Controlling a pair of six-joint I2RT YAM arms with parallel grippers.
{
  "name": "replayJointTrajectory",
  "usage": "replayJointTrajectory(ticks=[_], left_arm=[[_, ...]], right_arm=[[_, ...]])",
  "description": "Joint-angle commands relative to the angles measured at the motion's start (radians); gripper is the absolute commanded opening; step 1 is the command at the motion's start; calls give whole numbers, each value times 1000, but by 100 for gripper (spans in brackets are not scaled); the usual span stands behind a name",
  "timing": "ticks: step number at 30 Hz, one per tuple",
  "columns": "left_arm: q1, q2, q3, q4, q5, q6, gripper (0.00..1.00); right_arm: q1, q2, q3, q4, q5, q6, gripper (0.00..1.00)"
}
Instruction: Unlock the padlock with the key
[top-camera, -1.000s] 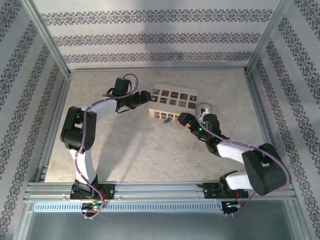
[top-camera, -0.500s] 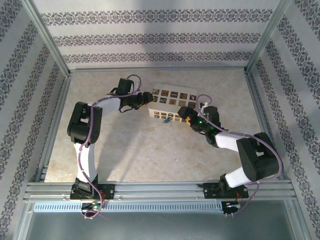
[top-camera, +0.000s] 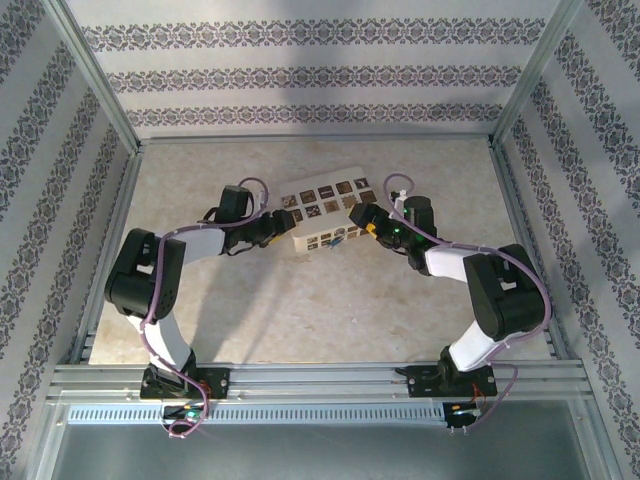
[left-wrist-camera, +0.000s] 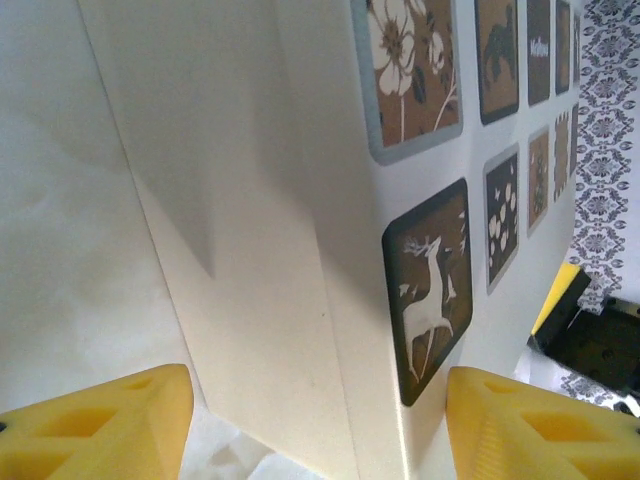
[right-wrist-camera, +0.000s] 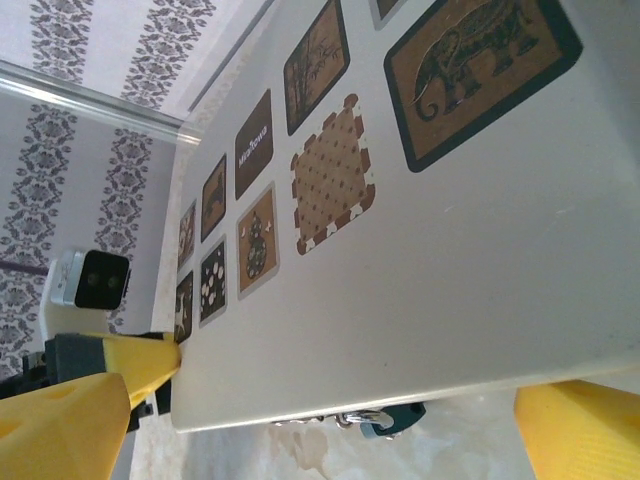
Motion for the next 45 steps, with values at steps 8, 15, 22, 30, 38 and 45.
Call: replayJointTrajectory(ticks=[8,15,22,30,38,45], left_arm=[[-9,-48,-110,42,-23,-69,65],[-10,-58,-129,47,-28,-70,64],[-11,-58,-125,51,-28,-76,64],[-15,-69,-129,46,-32,-75,63],[-15,-71,-129,47,-28,-79,61],[-15,-73,-126,41,-28,-75,61]], right_arm=[[-16,-129,-84,46,-25,-130,96],[32,-127,-143,80,-64,-176,86],[110,-34,-126,186,-6,-171,79],[153,96,-99,312,29,-143,73],[160,195,-73,412,50,-143,67],[158,240,-38,433,30,-144,67]])
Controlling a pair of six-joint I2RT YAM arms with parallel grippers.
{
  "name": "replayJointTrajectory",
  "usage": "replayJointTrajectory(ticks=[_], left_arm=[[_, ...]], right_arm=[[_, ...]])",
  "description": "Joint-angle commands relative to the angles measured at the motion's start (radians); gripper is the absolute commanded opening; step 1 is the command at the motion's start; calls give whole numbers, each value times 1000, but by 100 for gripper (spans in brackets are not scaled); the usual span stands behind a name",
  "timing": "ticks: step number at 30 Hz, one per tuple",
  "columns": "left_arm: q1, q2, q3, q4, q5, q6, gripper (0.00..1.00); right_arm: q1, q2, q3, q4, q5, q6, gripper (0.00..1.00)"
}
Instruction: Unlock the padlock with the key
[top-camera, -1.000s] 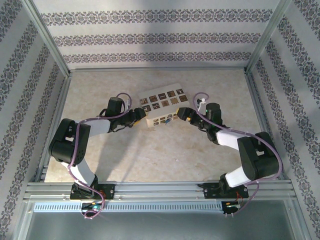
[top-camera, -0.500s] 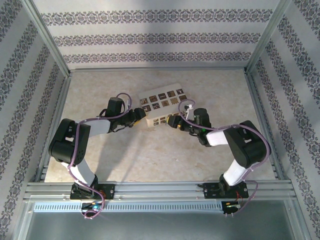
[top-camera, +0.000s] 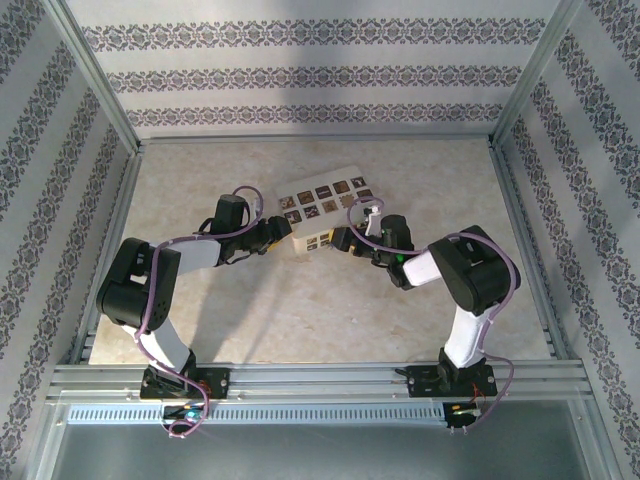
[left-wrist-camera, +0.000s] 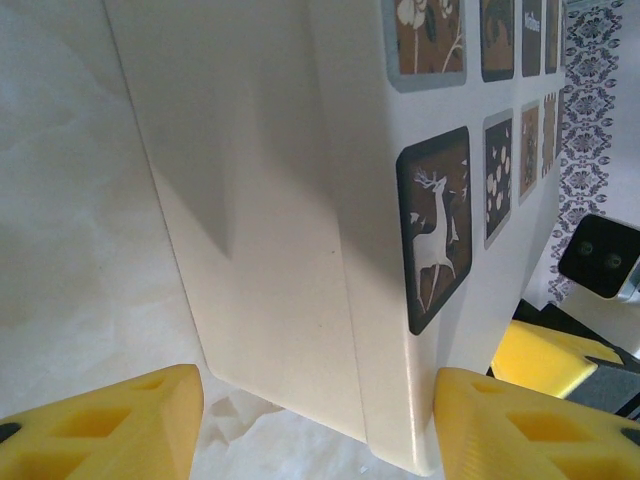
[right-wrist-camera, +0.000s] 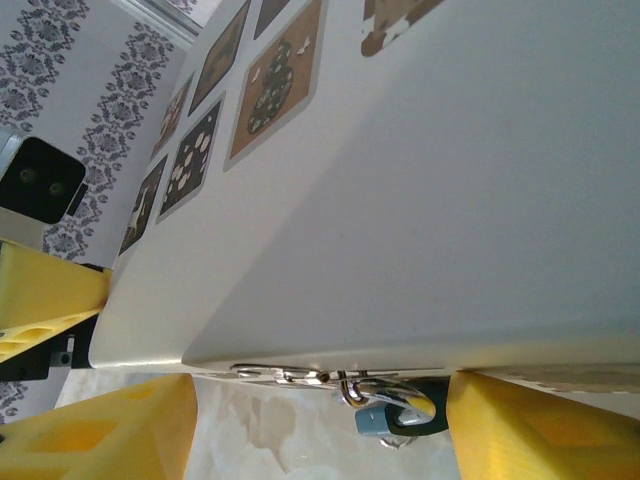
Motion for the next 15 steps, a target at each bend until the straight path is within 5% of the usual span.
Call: replayJointTrajectory(ticks=[1,15], left_arm=[[-9,-10,-22,-50,-17,-3,61],[-10,-5,-22,-47,-17,-1,61]], right_arm=[[7,22,30,74,-13,-2,66],[5,36,4,116,-63,22,45]])
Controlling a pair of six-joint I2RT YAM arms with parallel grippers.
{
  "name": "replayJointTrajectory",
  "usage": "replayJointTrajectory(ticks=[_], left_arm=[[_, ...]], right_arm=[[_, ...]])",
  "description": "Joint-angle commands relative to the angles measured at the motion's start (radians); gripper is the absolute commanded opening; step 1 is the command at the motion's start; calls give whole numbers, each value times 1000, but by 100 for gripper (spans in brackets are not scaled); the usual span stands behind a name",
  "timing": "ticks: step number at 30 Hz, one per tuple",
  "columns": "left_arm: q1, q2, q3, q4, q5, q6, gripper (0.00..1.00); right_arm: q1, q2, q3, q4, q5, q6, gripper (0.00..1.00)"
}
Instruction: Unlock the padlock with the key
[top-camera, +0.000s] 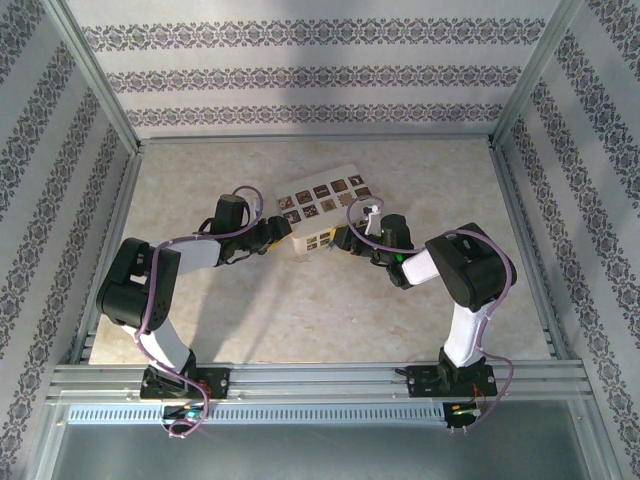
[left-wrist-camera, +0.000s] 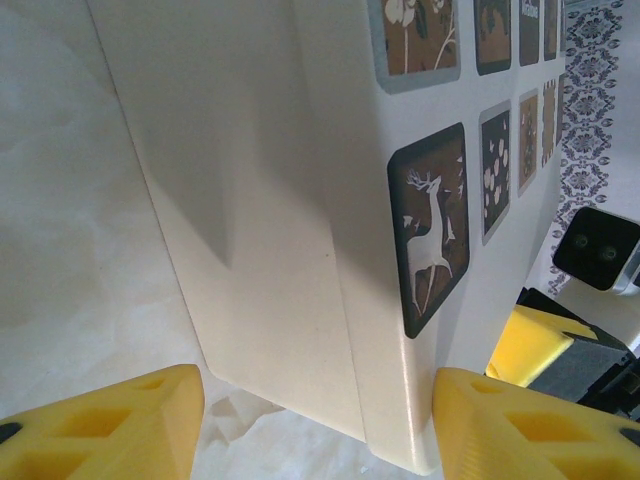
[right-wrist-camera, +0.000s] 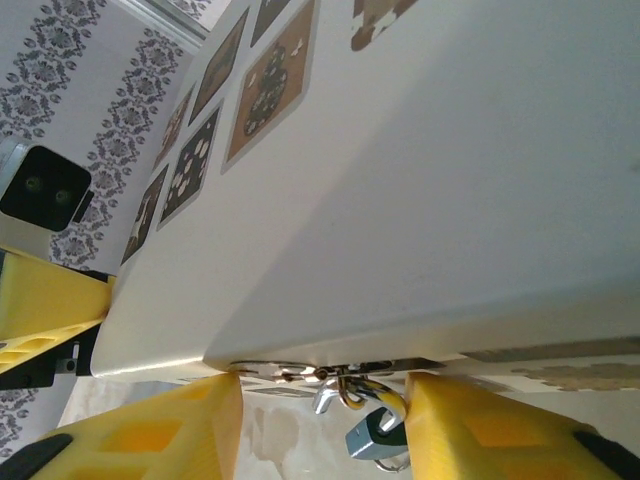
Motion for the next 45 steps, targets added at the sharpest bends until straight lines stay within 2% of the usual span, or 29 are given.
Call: replayJointTrajectory(ticks=[1,10,26,33,45], left_arm=[[-10,-3,-21,-46,-17,-1,61],[-10,-3,-18,-46,-18,-3,61],[-9,-7,-9,-58,-19,0,60],[-9,-21,-8,-75,-22,9,60],[-10,-51,-29,-104,-39,19,60]], right_arm=[[5,9,-4,74,-49,4,43],[13,13,-22,92,-73,14,36],[15,33,-11,104,-77,40,17],[13,54,-22,116,-48,70,0],[7,61,-58,201,4,143,0]])
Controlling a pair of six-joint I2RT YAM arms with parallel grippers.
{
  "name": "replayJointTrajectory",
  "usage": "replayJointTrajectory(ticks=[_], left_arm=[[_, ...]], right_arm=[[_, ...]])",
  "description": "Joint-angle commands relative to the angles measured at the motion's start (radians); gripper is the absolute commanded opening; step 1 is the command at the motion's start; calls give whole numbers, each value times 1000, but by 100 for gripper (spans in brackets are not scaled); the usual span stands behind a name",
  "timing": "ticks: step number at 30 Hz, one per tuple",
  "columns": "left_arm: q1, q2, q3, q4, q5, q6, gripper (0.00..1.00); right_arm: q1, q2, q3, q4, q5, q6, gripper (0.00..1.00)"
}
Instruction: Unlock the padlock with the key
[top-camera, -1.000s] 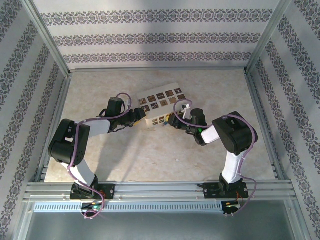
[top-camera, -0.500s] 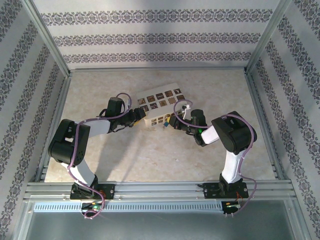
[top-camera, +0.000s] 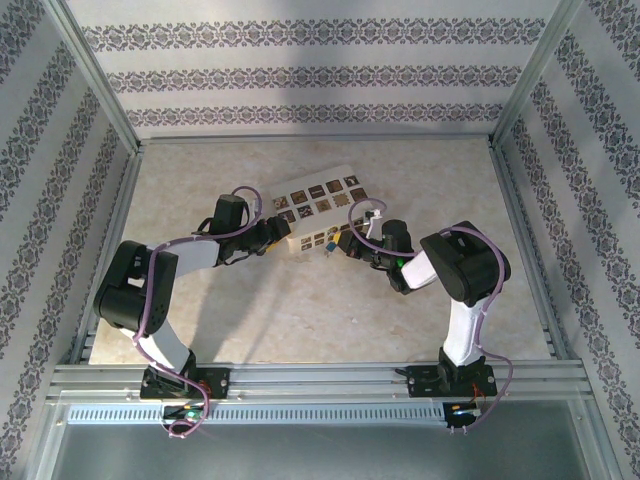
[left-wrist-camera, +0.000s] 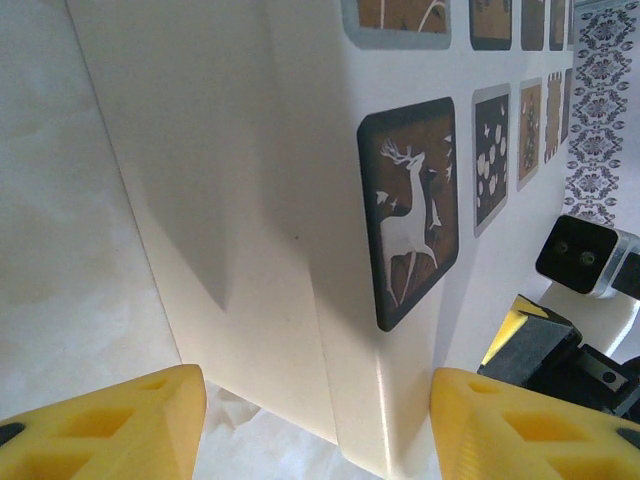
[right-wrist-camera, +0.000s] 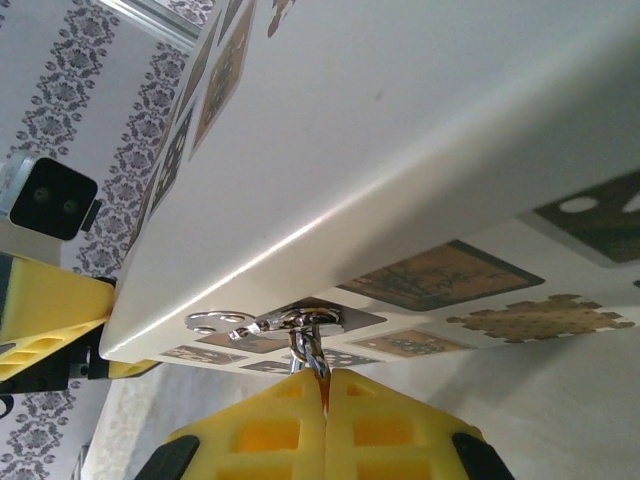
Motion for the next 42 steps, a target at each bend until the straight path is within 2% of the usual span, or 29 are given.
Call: replayJointTrajectory(ticks=[1,14,24,35,42], left_arm=[[-10,-27,-33,-57,-24,18,60],[-41,-43,-76,-18,-23,-22,60],[-51,-43,-73,-6,-23,-31,60],[-52,-105,-52,-44,-40,-8,61],[-37,-223,-34,-129,-131,47,63]], right_arm=[[7,13,-22,88,25,49,0],[13,53,-71,264,160,212,0],[19,26,-110,271,281,280,0],[-10,-53,-176,259,321,253,0],[-32,-224,-210,97,303,170,0]])
